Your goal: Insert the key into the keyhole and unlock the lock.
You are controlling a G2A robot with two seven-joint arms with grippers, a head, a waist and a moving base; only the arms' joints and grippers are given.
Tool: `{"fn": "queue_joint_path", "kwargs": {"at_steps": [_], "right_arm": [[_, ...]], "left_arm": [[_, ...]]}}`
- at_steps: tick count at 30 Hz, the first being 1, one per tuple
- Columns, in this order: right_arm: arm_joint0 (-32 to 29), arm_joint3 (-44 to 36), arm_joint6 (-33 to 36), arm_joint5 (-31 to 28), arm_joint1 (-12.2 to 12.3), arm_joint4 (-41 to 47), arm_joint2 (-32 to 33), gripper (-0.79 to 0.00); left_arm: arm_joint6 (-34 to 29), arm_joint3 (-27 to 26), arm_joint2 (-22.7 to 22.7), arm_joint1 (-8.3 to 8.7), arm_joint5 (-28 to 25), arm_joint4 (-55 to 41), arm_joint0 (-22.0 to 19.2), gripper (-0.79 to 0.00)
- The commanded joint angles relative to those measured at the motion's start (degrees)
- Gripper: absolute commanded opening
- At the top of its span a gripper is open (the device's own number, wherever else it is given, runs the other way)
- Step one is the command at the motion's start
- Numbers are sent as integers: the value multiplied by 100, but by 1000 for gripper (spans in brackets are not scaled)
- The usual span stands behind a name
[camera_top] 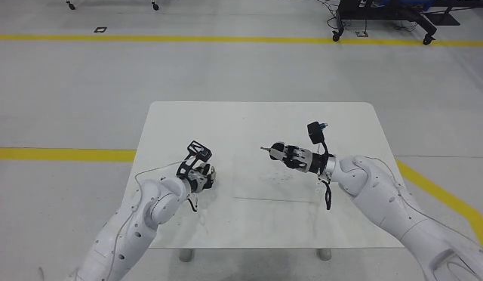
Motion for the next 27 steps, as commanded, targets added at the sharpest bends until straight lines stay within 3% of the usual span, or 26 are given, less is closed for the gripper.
{"fn": "queue_joint_path", "kwargs": {"at_steps": [1,4,10,15,22,23,24,27], "right_arm": [[0,0,0,0,0,0,0,-785],[0,0,0,0,0,0,0,-785],[0,0,0,0,0,0,0,-785],[0,0,0,0,0,0,0,-785],[0,0,0,0,0,0,0,-785],[0,0,0,0,0,0,0,-785],[0,0,0,0,0,0,0,-785],[0,0,0,0,0,0,0,-785]], "left_arm": [[-8,-13,3,-6,19,28,7,-770],[-13,5,-6,-15,27,33,12,-748],[-38,37,-43,-28,19,38,7,-631],[-5,85,-8,-53,23,76,-3,-594],[19,109,29,-85,19,134,-24,-625],[23,114,44,-88,17,190,-30,-665],[41,113,54,-93,13,208,-29,-785],[83,101,65,-103,32,286,-14,-785]]}}
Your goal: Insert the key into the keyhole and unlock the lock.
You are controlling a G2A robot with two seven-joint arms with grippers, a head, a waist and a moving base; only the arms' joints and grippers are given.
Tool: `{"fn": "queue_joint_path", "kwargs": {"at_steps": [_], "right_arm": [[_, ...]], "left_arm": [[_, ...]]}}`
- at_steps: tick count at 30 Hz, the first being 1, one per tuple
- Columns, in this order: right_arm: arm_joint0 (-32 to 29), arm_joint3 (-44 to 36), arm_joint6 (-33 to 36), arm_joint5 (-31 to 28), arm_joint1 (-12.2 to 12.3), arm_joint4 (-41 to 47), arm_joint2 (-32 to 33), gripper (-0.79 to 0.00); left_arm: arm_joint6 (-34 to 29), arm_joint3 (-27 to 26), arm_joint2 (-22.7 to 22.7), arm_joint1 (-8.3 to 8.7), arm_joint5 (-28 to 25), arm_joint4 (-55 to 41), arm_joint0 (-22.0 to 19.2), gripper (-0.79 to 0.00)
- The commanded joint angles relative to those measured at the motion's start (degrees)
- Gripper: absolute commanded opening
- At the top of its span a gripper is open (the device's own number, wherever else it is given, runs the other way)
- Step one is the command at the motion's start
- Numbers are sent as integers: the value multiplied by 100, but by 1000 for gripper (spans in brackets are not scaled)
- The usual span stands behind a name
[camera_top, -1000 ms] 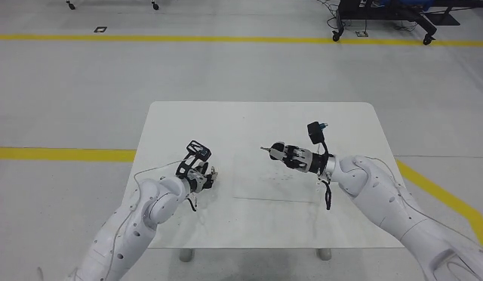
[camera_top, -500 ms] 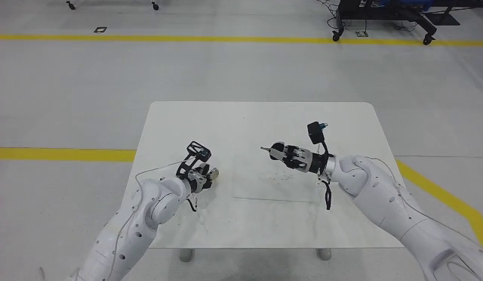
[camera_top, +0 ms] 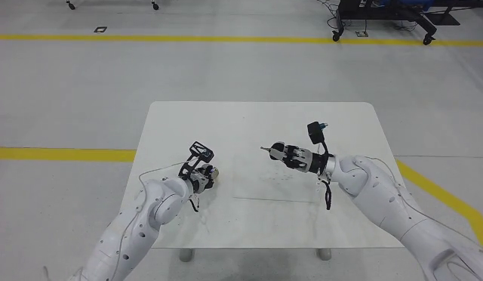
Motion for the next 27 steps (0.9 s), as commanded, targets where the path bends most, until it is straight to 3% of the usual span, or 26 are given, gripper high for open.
{"fn": "queue_joint_path", "kwargs": {"at_steps": [1,14,20,24,27], "right_arm": [[0,0,0,0,0,0,0,-785],[0,0,0,0,0,0,0,-785],[0,0,0,0,0,0,0,-785],[0,0,0,0,0,0,0,-785],[0,0,0,0,0,0,0,-785]], "left_arm": [[11,-10,3,-5,10,41,10,-785],[789,77,-108,-62,102,133,26,-785],[1200,91,-653,-67,-616,-1679,128,-785],[835,184,-1024,-33,-1450,-3250,195,-785],[589,212,-1110,-10,-1705,-3543,190,-785]]}}
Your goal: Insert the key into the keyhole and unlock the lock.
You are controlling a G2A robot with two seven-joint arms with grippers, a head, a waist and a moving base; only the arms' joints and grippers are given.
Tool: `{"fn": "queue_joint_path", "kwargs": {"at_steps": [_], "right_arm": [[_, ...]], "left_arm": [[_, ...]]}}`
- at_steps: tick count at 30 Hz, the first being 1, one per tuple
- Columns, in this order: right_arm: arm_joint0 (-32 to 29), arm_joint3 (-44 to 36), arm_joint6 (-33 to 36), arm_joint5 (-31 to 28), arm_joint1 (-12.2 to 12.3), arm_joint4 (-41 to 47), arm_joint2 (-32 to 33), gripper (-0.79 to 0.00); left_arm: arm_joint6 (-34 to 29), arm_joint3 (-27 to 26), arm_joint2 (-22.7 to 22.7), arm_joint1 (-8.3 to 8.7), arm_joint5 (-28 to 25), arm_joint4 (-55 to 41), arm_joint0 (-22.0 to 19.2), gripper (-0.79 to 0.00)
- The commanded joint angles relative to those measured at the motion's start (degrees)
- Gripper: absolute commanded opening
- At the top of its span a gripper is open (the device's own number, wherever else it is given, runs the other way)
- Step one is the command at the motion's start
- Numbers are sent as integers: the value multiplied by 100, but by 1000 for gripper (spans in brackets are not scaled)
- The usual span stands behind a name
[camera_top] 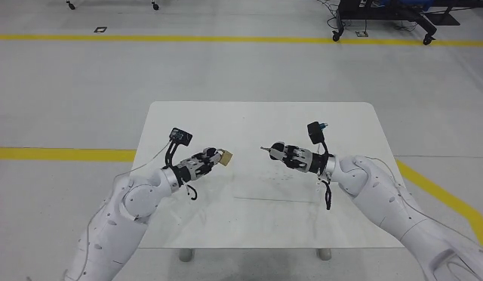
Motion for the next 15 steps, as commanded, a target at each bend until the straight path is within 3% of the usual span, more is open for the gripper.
{"fn": "queue_joint_path", "kwargs": {"at_steps": [1,7,15], "right_arm": [[0,0,0,0,0,0,0,-785],[-24,-6,-19,78,-2,9,16,-785],[-65,-67,-202,225,-113,-1,122,-785]], "left_arm": [[35,0,3,1,22,2,-2,-785],[223,36,28,-23,213,-132,36,-785],[91,874,450,-233,268,-1973,-509,-785]]}}
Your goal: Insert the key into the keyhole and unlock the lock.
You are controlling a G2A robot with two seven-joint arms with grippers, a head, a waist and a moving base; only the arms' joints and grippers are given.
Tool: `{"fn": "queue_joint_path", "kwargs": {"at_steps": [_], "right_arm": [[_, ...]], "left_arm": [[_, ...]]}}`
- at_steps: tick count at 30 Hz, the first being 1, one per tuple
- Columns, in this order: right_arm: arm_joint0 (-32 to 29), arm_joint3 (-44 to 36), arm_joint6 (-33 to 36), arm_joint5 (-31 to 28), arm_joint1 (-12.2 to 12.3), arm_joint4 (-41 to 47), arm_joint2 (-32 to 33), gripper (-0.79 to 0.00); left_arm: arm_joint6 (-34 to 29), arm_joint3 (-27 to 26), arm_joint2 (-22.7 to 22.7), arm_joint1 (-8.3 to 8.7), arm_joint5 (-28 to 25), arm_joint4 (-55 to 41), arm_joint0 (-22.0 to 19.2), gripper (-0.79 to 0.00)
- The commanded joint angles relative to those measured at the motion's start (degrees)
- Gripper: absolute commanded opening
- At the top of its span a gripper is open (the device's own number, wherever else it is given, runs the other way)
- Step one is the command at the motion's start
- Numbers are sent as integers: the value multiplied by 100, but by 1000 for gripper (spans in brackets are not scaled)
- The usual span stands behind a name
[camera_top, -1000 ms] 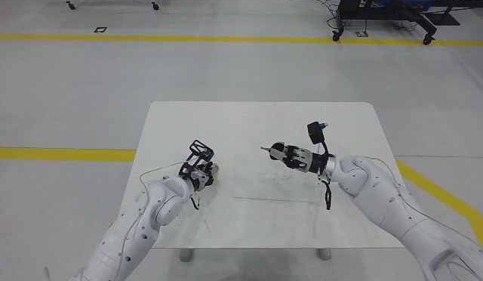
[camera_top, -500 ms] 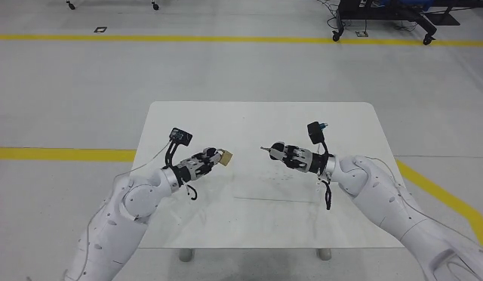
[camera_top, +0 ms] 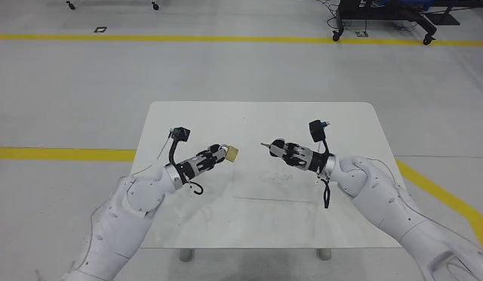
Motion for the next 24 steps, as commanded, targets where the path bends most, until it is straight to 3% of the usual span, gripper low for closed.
{"fn": "queue_joint_path", "kwargs": {"at_steps": [1,5,10,16,20,24], "right_arm": [[23,6,-81,40,-58,14,-29,-785],[114,81,-169,102,-204,20,-139,-785],[185,199,-382,214,-372,133,-196,-785],[205,322,-884,60,-588,358,-226,-785],[324,513,-795,282,-752,462,-355,-785],[411,693,-684,131,-881,721,-432,-785]], "left_arm": [[-78,286,86,-58,-66,-643,-173,-785],[-38,730,138,-169,-264,-1873,-339,-785],[-683,1173,145,-234,-627,-2964,-505,-785],[-1120,1548,272,-291,-1117,-3153,-626,-785],[-1193,1610,371,-327,-1477,-3052,-634,-785],[-1449,1582,433,-335,-1667,-2969,-667,-785]]}}
